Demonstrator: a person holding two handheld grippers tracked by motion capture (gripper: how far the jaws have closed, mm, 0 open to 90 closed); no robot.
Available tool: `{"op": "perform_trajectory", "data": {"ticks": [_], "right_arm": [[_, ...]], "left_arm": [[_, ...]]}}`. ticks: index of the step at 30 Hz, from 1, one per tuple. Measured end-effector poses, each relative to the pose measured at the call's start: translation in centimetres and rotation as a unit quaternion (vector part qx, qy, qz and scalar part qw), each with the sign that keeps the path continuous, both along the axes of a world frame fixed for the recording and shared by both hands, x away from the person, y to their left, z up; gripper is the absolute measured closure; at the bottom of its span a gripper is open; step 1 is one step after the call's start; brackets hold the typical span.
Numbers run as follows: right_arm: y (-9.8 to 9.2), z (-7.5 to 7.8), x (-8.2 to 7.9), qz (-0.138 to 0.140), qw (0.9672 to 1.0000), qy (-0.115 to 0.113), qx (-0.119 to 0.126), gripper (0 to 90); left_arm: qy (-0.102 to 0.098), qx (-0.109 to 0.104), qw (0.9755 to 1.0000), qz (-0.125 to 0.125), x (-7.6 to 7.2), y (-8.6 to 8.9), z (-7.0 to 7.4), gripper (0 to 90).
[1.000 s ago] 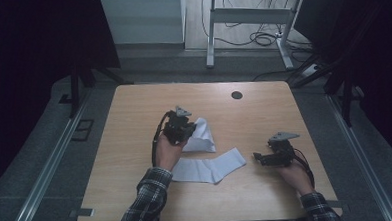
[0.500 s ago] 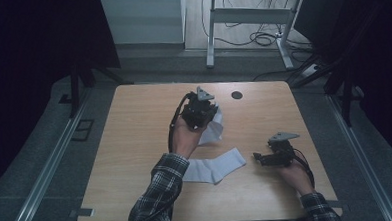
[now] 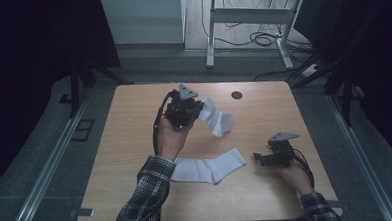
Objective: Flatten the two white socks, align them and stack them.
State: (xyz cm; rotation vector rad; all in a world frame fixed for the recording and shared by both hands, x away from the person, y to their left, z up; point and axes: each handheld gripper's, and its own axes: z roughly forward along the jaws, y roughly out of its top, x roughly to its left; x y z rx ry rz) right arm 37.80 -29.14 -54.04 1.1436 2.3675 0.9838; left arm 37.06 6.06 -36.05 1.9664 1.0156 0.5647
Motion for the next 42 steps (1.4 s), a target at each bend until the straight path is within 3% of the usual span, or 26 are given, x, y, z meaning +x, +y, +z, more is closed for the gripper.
{"op": "perform_trajectory", "data": {"ticks": [1,2,4,5,9,18,27,32,36,42], "right_arm": [[0.0,0.0,0.0,0.000,1.0000,0.000,0.000,15.4],[0.0,0.0,0.0,0.000,1.0000,0.000,0.000,15.4],[0.0,0.0,0.0,-0.001,1.0000,-0.001,0.001,15.3],[0.0,0.0,0.0,-0.001,1.0000,-0.001,0.001,15.3],[0.0,0.0,0.0,-0.001,1.0000,-0.002,0.001,15.4],[0.1,0.0,0.0,-0.002,1.0000,0.000,0.000,15.4],[0.1,0.0,0.0,-0.004,1.0000,0.001,0.000,15.4],[0.1,0.1,0.0,-0.004,1.0000,0.003,-0.002,15.6],[0.2,0.2,0.1,-0.002,1.0000,0.008,-0.005,15.7],[0.5,0.3,0.1,0.002,0.9998,0.015,-0.010,13.2]], "left_arm": [[0.017,0.004,0.9998,0.010,0.2,0.8,-1.6,84.6],[0.017,0.004,0.9998,0.010,0.2,0.8,-1.6,84.6],[0.041,0.018,0.9987,0.024,0.4,2.1,-4.0,84.5],[0.041,0.018,0.9987,0.024,0.4,2.1,-4.0,84.5],[0.069,0.031,0.9960,0.047,0.3,4.1,-7.5,84.4],[0.100,0.032,0.9910,0.083,-0.9,8.0,-11.4,84.0],[0.130,0.033,0.9858,0.101,-2.1,10.2,-15.3,81.4],[0.101,0.011,0.9882,0.114,-2.6,11.3,-15.0,66.0],[0.095,0.008,0.9889,0.114,-2.8,11.7,-15.0,61.9],[0.090,0.000,0.9904,0.105,-3.1,12.1,-16.2,57.4]]}}
